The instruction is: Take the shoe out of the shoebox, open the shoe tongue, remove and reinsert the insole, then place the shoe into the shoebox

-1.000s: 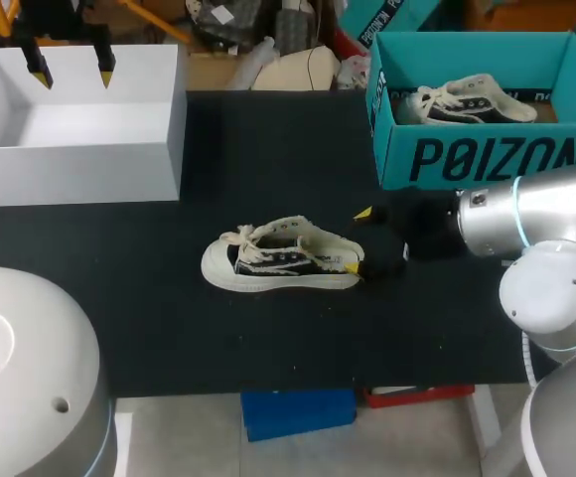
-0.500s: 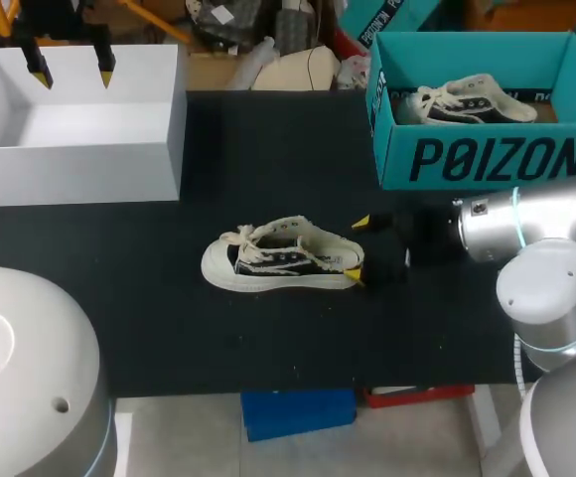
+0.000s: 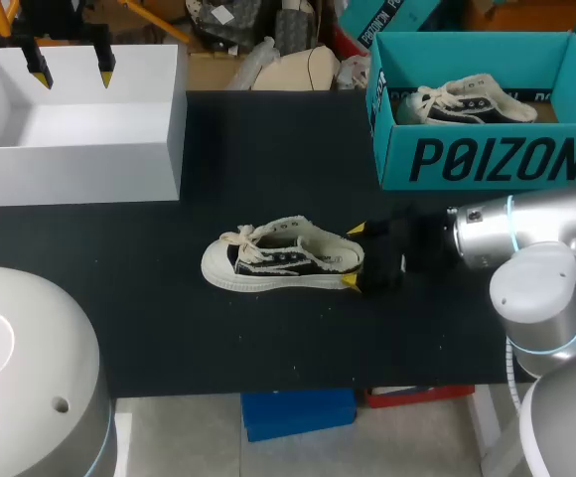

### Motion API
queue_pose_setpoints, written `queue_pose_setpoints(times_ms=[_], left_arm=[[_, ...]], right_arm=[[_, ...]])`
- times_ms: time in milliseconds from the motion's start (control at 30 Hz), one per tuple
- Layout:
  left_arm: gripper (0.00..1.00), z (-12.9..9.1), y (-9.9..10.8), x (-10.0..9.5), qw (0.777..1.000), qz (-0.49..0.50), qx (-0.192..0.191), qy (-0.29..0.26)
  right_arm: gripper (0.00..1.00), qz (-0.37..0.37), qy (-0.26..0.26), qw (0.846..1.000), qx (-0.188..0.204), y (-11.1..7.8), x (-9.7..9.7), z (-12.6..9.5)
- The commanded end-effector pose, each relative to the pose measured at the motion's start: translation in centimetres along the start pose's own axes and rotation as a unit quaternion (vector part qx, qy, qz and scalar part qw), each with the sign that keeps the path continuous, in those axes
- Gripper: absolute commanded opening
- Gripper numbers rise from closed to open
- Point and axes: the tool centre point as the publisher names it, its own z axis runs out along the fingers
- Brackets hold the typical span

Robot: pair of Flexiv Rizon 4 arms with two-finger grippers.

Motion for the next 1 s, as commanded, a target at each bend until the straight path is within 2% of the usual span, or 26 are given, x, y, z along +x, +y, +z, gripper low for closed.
queue_pose_setpoints(times_ms=[33, 433, 467, 500, 533, 833, 867, 1000], left_arm=[[1.0, 0.0, 0.1, 0.1, 1.0, -0.001, -0.001, -0.002], [1.0, 0.0, 0.1, 0.1, 1.0, -0.001, -0.001, -0.002], [1.0, 0.0, 0.1, 0.1, 1.0, -0.001, -0.001, -0.002], [1.0, 0.0, 0.1, 0.1, 1.0, -0.001, -0.001, -0.002], [1.0, 0.0, 0.1, 0.1, 1.0, -0.001, -0.001, -0.002], [1.0, 0.0, 0.1, 0.1, 1.0, -0.001, -0.001, -0.002], [1.0, -0.7, 0.1, 0.4, 1.0, 0.021, 0.013, -0.002], [1.0, -3.1, 0.6, 2.6, 0.999, 0.016, 0.028, -0.008]], right_arm=[[1.0, 0.001, 0.001, 1.0, -0.004, -0.2, 0.0, 1.1], [1.0, 0.002, 0.013, 1.0, -0.008, -0.1, 0.4, 2.2], [0.5, 0.002, 0.012, 1.0, -0.008, -0.1, 0.4, 2.2], [0.05, 0.005, 0.017, 1.0, -0.007, -0.1, 0.4, 2.3], [0.0, 0.005, 0.017, 1.0, -0.007, -0.1, 0.4, 2.3], [0.0, 0.005, 0.017, 1.0, -0.007, -0.1, 0.4, 2.3], [0.0, 0.005, 0.017, 1.0, -0.007, -0.1, 0.4, 2.3], [0.0, 0.005, 0.017, 1.0, -0.007, -0.1, 0.4, 2.3]])
